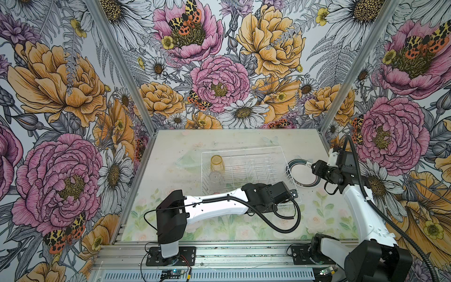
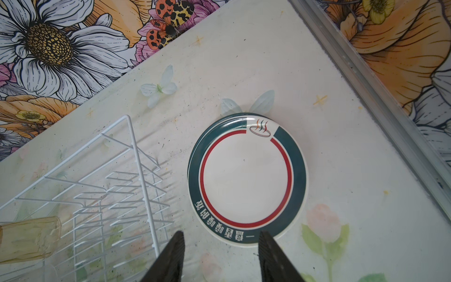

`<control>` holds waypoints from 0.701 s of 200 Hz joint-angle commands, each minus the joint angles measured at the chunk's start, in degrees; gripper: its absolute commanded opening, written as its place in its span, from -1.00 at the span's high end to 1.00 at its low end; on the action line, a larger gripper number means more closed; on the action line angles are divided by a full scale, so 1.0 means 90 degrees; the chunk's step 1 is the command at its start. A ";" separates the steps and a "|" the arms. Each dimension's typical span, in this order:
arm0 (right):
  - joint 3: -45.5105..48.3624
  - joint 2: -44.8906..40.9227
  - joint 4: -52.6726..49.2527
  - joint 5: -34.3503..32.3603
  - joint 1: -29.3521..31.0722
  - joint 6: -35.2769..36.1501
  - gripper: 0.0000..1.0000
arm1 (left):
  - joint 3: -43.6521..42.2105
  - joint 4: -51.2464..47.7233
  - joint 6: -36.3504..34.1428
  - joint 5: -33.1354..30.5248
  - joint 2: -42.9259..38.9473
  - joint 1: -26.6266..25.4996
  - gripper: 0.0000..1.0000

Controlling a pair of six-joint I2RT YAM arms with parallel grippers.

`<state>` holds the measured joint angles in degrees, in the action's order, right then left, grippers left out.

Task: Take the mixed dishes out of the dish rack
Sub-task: 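Close the left gripper on the white plate with printed center near the robot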

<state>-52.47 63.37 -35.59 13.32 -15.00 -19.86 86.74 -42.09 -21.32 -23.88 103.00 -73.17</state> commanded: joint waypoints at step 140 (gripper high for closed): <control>0.0038 -0.0209 0.0039 0.0029 0.0036 0.0135 -0.04 | 0.0159 0.0319 -0.0574 -0.1044 0.0323 -0.0005 0.78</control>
<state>-52.45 63.20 -35.57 13.32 -15.00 -19.42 88.14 -40.84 -24.69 -30.65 105.19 -73.17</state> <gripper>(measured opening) 0.516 0.117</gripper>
